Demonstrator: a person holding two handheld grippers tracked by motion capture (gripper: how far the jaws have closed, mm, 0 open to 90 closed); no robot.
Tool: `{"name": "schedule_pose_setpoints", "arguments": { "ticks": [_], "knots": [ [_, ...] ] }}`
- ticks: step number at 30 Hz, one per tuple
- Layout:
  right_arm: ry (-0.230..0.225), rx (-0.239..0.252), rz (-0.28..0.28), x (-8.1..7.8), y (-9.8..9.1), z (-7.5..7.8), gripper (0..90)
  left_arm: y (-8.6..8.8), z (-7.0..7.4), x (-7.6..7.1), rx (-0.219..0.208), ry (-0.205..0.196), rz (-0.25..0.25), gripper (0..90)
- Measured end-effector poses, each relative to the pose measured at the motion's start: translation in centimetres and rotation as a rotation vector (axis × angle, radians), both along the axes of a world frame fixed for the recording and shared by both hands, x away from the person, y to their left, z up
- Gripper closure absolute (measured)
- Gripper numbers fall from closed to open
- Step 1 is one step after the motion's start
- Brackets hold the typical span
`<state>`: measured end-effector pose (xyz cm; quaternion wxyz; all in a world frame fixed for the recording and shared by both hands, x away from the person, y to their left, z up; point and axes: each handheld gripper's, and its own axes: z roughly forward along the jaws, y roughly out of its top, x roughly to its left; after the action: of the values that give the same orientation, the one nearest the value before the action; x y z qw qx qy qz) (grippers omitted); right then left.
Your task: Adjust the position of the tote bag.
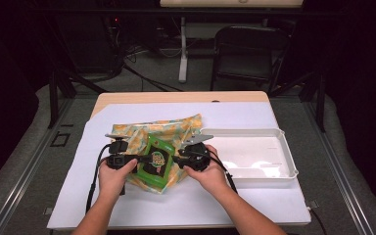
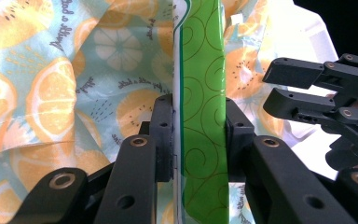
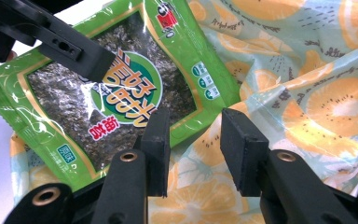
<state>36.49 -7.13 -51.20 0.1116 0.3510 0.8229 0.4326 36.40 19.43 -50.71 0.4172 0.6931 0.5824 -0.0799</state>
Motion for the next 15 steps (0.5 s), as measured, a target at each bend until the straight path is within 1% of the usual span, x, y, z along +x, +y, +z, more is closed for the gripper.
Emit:
{"name": "schedule_pose_setpoints", "arguments": {
  "ticks": [2, 3, 10, 15],
  "knots": [
    [0.000, -0.002, 0.000, 0.00, -0.03, 0.02, 63.2, 0.07, 0.09, -0.11, 0.004, -0.009, -0.004, 71.4],
    [0.001, -0.003, 0.002, 0.00, -0.06, 0.04, 63.1, 0.08, 0.21, -0.21, 0.000, -0.004, -0.007, 71.4],
    [-0.001, 0.004, -0.005, 0.11, -0.28, 0.13, 62.7, 0.16, 0.44, -0.78, 0.015, -0.035, -0.006, 71.4],
    [-0.004, 0.003, -0.005, 0.12, -0.20, 0.04, 62.4, 0.36, 0.55, -0.95, 0.014, -0.042, -0.002, 71.4]
  ]
}}
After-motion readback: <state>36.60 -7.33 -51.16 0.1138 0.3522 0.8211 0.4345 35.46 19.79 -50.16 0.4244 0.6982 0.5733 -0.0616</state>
